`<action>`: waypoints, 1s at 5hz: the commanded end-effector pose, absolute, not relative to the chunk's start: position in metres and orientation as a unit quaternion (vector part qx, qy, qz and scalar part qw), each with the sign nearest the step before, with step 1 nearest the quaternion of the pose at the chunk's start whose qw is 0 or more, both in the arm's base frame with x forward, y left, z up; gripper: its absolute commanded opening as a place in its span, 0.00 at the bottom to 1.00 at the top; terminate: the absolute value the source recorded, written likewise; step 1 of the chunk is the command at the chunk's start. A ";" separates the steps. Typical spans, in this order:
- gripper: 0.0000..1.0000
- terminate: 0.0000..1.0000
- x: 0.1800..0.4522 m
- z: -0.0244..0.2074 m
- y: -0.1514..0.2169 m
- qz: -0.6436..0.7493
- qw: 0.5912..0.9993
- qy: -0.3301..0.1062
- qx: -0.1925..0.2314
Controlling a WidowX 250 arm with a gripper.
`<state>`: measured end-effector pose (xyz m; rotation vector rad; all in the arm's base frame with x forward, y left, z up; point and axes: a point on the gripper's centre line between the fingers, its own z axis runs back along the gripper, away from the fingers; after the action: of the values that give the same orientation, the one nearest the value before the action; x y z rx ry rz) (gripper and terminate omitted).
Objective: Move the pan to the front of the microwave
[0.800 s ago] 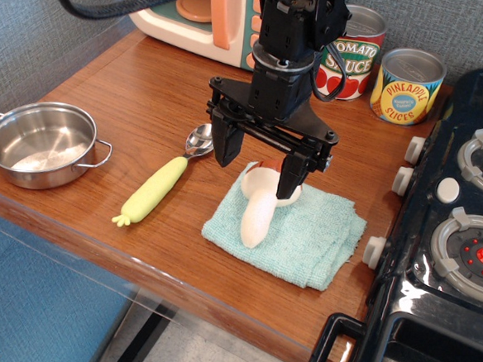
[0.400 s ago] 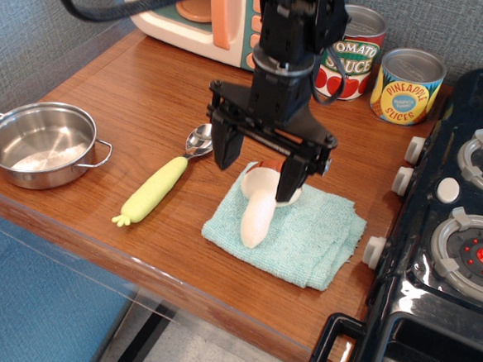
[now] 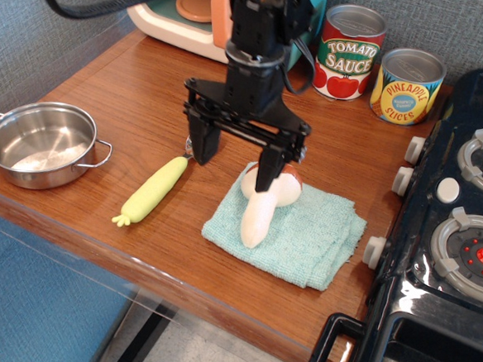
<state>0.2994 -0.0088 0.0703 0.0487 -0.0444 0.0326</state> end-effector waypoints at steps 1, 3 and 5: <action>1.00 0.00 0.323 0.079 0.072 0.138 0.989 -0.041 0.031; 1.00 0.00 0.312 0.062 0.142 0.223 0.974 -0.031 0.038; 1.00 0.00 0.300 0.055 0.157 0.243 0.969 -0.011 0.042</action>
<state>0.3041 0.1527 0.0412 0.0761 0.0169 0.4922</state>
